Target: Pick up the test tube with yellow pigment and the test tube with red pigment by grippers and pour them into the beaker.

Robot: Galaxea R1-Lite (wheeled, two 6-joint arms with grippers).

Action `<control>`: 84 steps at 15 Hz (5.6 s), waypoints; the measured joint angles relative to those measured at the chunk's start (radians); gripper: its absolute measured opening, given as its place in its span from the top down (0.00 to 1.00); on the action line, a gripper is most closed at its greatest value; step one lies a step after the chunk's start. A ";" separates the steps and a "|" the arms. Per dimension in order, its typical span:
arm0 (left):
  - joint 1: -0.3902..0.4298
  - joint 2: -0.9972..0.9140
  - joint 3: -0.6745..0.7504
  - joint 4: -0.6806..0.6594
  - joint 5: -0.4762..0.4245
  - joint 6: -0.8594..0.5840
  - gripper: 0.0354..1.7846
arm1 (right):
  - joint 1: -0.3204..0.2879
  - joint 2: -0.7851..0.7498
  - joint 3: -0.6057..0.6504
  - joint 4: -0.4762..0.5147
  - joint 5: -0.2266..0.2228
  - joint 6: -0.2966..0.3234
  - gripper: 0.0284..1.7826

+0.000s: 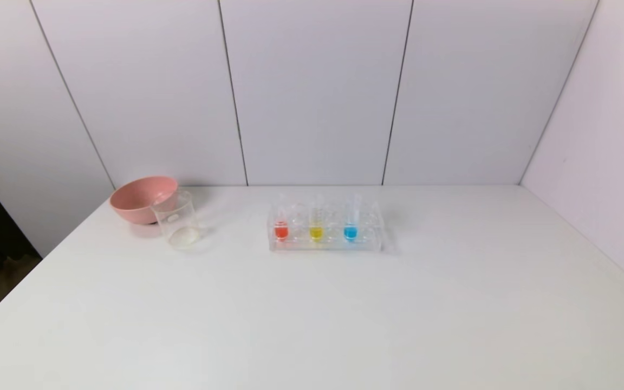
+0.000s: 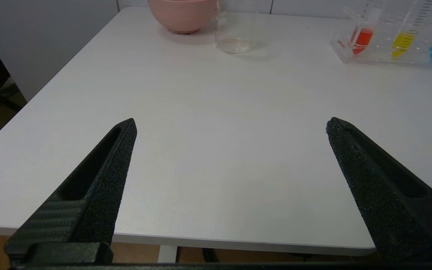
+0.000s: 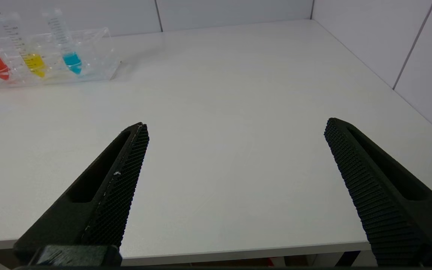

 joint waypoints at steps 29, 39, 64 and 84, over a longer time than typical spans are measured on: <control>-0.018 0.376 -0.350 -0.025 -0.182 -0.010 0.01 | 0.000 0.000 0.000 0.000 0.000 0.000 0.04; -0.235 1.003 -0.478 -0.260 -0.339 -0.032 0.01 | 0.000 0.000 0.000 0.000 0.000 0.000 0.04; -0.630 2.147 -1.033 -0.920 0.517 -0.084 0.01 | 0.000 0.000 0.000 0.000 0.000 0.000 0.04; -0.628 2.184 -1.084 -0.953 0.517 -0.077 0.77 | 0.000 0.000 0.000 0.000 0.000 0.000 0.04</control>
